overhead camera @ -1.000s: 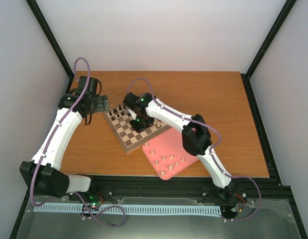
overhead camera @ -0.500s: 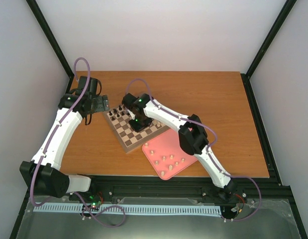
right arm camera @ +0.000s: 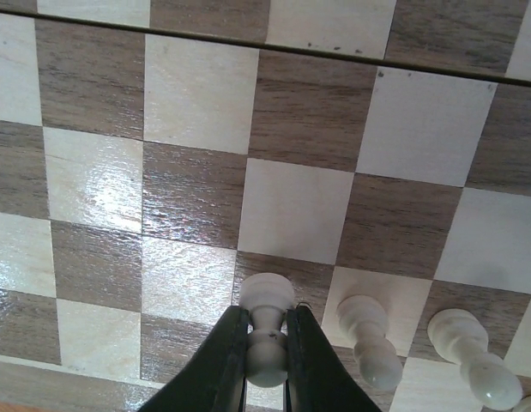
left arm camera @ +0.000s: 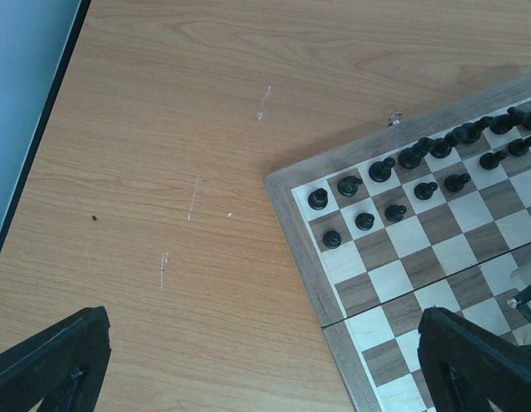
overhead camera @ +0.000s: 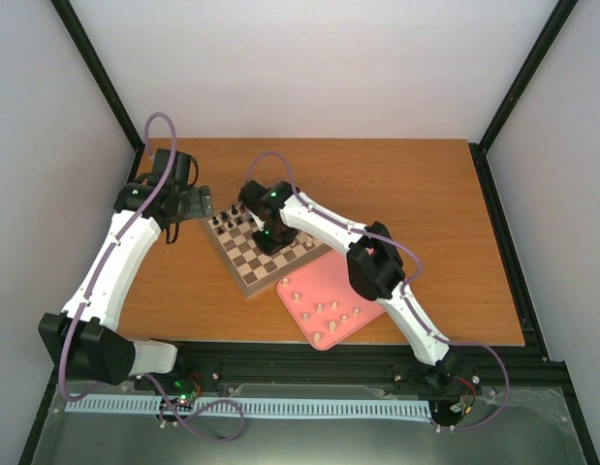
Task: Set up the chess pieces on the board
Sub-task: Place the chess piece on the chessboard.
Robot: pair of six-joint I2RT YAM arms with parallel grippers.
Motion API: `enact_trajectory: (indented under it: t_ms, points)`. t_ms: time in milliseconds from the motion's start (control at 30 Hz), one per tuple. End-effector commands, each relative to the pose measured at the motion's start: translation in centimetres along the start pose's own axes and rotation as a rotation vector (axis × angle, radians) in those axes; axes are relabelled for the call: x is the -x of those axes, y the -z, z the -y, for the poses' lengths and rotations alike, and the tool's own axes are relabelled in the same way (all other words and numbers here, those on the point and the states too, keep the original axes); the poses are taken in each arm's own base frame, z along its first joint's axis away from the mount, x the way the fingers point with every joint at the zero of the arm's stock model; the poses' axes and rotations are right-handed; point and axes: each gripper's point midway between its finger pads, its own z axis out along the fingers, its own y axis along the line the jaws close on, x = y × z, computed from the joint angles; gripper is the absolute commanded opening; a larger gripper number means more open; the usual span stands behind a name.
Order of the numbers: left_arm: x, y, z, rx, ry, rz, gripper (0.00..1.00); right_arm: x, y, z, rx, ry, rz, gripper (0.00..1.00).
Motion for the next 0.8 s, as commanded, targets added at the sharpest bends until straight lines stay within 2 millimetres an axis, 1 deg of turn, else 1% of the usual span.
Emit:
enact_trajectory:
  t_ms: [0, 200, 433, 767]
  points:
    - [0.67, 0.24, -0.07, -0.006, 0.0, 0.027, 1.0, 0.09, -0.78, 0.52, -0.022, -0.012, -0.014, 0.07]
    - [0.6, 0.06, 0.04, -0.008, -0.001, 0.022, 1.0, -0.26, -1.23, 0.73, -0.031, -0.013, -0.031, 0.07]
    - [0.63, -0.01, 0.04, -0.005, -0.003, 0.021, 1.0, -0.43, -1.33, 1.41, -0.056, -0.025, -0.04, 0.08]
    - [0.55, -0.15, 0.04, -0.004, -0.004, 0.018, 1.0, -0.58, -0.7, 1.06, -0.035, -0.017, -0.036, 0.12]
